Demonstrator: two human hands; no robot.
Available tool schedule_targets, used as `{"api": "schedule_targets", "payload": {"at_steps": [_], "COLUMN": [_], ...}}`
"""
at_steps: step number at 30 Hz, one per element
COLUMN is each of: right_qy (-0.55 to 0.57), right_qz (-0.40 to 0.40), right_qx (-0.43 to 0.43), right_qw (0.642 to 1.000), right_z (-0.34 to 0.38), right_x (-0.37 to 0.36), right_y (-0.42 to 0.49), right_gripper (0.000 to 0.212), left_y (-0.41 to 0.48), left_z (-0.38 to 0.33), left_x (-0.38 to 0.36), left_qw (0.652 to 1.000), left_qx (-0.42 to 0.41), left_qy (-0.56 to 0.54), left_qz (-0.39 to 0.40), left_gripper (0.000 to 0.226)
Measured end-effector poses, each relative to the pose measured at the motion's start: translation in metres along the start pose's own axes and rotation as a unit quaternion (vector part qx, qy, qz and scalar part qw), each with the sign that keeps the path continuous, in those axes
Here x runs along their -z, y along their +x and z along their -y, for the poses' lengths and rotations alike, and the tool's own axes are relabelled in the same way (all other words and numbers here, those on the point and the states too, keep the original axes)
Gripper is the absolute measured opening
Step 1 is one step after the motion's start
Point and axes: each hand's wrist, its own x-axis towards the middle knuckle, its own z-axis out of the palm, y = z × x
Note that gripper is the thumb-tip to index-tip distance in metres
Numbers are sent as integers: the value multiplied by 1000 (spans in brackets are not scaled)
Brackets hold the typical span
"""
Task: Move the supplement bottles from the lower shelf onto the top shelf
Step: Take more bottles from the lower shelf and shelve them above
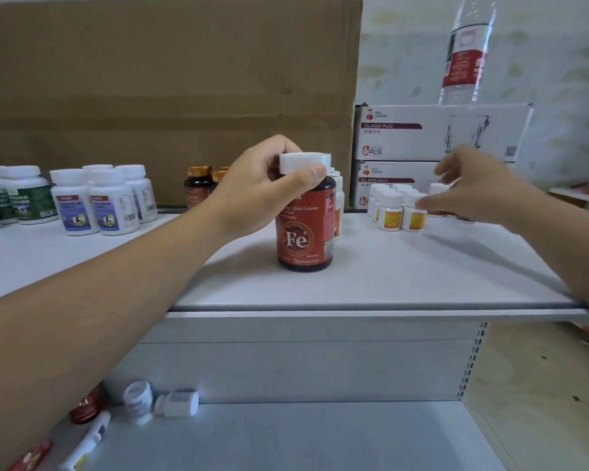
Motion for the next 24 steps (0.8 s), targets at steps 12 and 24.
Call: {"api": "schedule_targets", "payload": {"at_steps": [12, 24], "right_qy": [-95, -53], "right_qz": [291, 314], "right_qx": [263, 503], "right_qw": [915, 803], "right_z": [172, 468], "right_x": [-64, -246], "right_y": [-102, -220], "right_gripper": [61, 56], "left_y": [-86, -311], "left_z": [-26, -59], "left_x": [149, 436], "left_qw": [985, 900], "left_qx": [78, 232], "left_qy": [149, 310], "left_qz": [-45, -200], "left_gripper": [49, 21]}}
